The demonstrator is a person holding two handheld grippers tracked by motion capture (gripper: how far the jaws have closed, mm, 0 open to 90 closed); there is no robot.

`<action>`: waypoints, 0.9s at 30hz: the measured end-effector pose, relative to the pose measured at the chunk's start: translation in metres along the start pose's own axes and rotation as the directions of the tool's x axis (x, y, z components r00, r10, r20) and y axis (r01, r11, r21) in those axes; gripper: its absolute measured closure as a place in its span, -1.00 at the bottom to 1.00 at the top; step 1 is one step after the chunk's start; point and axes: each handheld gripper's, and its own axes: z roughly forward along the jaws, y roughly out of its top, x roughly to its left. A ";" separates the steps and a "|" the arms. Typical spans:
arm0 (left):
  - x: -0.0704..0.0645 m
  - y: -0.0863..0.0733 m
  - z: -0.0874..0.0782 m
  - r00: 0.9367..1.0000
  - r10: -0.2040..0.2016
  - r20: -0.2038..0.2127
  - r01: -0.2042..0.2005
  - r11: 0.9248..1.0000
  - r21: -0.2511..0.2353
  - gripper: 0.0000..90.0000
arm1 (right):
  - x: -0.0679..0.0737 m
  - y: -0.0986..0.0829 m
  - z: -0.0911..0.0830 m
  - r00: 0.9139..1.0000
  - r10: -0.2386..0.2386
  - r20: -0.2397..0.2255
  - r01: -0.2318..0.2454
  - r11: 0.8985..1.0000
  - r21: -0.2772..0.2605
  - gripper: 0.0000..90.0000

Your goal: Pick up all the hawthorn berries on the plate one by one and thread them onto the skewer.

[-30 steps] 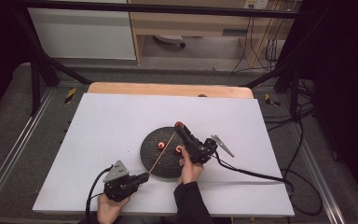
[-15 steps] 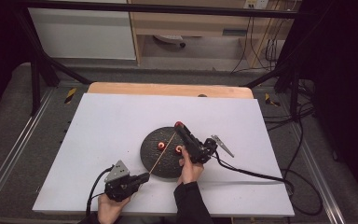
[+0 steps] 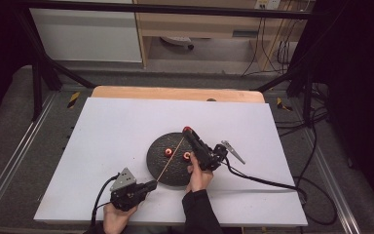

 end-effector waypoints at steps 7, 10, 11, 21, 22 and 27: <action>0.000 0.000 0.000 1.000 0.004 0.002 -0.004 1.000 0.001 0.95 | 0.000 0.001 0.000 1.000 0.005 -0.002 -0.005 1.000 -0.001 0.36; -0.001 0.000 0.001 1.000 0.005 0.000 -0.005 1.000 0.002 0.95 | 0.000 0.000 0.000 1.000 0.005 0.000 -0.005 1.000 -0.002 0.36; -0.001 0.000 0.001 1.000 0.003 0.000 -0.003 1.000 0.001 0.95 | 0.000 0.000 0.000 1.000 0.005 -0.001 -0.005 1.000 -0.001 0.36; -0.002 0.001 0.003 1.000 -0.011 -0.007 0.011 1.000 0.002 0.95 | 0.000 -0.002 0.000 1.000 0.013 -0.005 -0.013 1.000 0.003 0.36; -0.002 0.001 0.004 1.000 -0.016 -0.005 0.016 1.000 -0.001 0.95 | -0.001 -0.003 0.000 1.000 0.013 -0.006 -0.013 1.000 0.002 0.36; -0.009 0.003 0.009 0.999 -0.036 -0.023 0.036 0.999 -0.018 0.95 | -0.002 -0.006 0.000 1.000 0.016 -0.005 -0.016 1.000 0.004 0.36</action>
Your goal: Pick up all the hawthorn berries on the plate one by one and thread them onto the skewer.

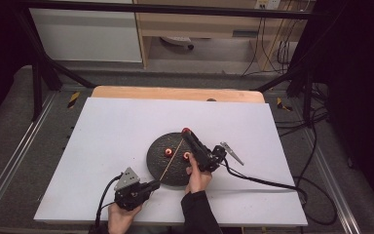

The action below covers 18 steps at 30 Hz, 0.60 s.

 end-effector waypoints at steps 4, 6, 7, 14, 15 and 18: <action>-0.003 0.001 0.003 1.000 -0.020 -0.006 0.020 1.000 -0.015 0.95 | 0.000 -0.001 -0.001 1.000 0.001 -0.001 -0.001 1.000 -0.001 0.36; -0.004 0.002 0.005 1.000 -0.019 -0.005 0.019 1.000 -0.021 0.94 | 0.001 -0.001 -0.001 1.000 0.002 -0.003 -0.002 1.000 -0.002 0.36; -0.005 0.003 0.006 1.000 -0.015 -0.011 0.015 0.999 -0.028 0.94 | 0.002 0.000 -0.002 1.000 0.001 -0.003 -0.001 1.000 -0.002 0.36; -0.007 0.014 0.008 0.999 -0.037 -0.025 0.035 0.996 -0.076 0.95 | -0.001 -0.007 -0.003 1.000 -0.004 0.004 0.004 1.000 0.023 0.37; -0.006 0.016 0.009 0.999 -0.041 -0.026 0.038 0.996 -0.079 0.95 | -0.001 -0.008 -0.003 1.000 -0.002 0.004 0.002 1.000 0.028 0.37; -0.006 0.021 0.012 0.999 -0.047 -0.022 0.045 0.996 -0.077 0.95 | -0.002 -0.010 -0.004 1.000 -0.005 0.005 0.005 1.000 0.030 0.37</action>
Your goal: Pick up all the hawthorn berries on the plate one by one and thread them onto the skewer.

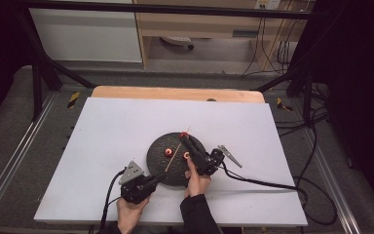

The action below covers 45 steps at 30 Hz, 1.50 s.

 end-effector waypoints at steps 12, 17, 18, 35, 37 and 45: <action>-0.001 0.025 0.015 1.000 0.016 0.005 -0.016 1.000 -0.003 0.95 | 0.004 -0.005 -0.007 1.000 -0.001 -0.022 0.002 1.000 0.031 0.37; -0.002 0.033 0.021 1.000 0.023 0.007 -0.023 1.000 -0.003 0.95 | 0.005 -0.007 -0.010 1.000 -0.008 -0.027 0.009 0.999 0.040 0.37; -0.001 0.034 0.023 1.000 0.025 0.007 -0.025 1.000 -0.003 0.95 | 0.005 -0.007 -0.010 1.000 -0.011 -0.027 0.013 0.999 0.044 0.37; 0.009 0.034 0.018 0.997 0.074 0.033 -0.075 0.997 0.028 0.95 | 0.010 -0.005 -0.015 0.995 -0.104 -0.010 0.104 0.983 0.148 0.07; 0.012 0.032 0.013 0.996 0.081 0.027 -0.082 0.996 0.031 0.95 | 0.013 0.003 -0.016 0.989 -0.148 -0.006 0.146 0.972 0.185 -0.15; 0.030 0.022 -0.014 0.992 0.126 -0.001 -0.125 0.989 0.077 0.95 | 0.013 0.018 -0.016 0.960 -0.281 0.011 0.261 0.904 0.338 -0.58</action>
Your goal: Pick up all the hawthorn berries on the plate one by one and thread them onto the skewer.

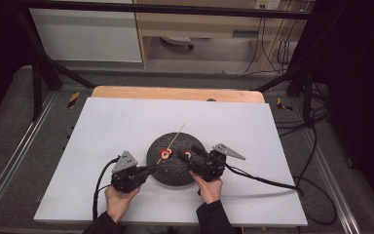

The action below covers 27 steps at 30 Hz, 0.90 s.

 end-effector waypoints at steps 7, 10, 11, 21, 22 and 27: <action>0.013 -0.016 -0.018 1.000 0.016 -0.026 -0.015 0.999 0.043 0.95 | -0.006 0.008 0.000 0.992 -0.123 0.042 0.114 0.980 0.161 -0.74; 0.018 -0.022 -0.025 0.999 0.022 -0.034 -0.019 0.998 0.065 0.95 | -0.009 0.010 0.001 0.982 -0.181 0.055 0.162 0.956 0.244 -0.78; 0.019 -0.025 -0.027 0.999 0.021 -0.032 -0.018 0.997 0.069 0.95 | -0.009 0.010 0.001 0.982 -0.181 0.055 0.162 0.956 0.244 -0.78; 0.033 -0.038 -0.041 0.999 0.016 -0.036 -0.013 0.996 0.092 0.95 | -0.013 0.024 0.014 0.920 -0.388 0.053 0.311 0.805 0.505 -0.82; 0.034 -0.038 -0.042 0.999 0.012 -0.036 -0.008 0.996 0.090 0.95 | -0.013 0.026 0.017 0.911 -0.408 0.050 0.322 0.785 0.530 -0.81; 0.035 -0.041 -0.045 0.998 0.030 -0.046 -0.026 0.995 0.097 0.95 | -0.009 0.037 0.033 0.870 -0.493 0.014 0.376 0.681 0.628 -0.73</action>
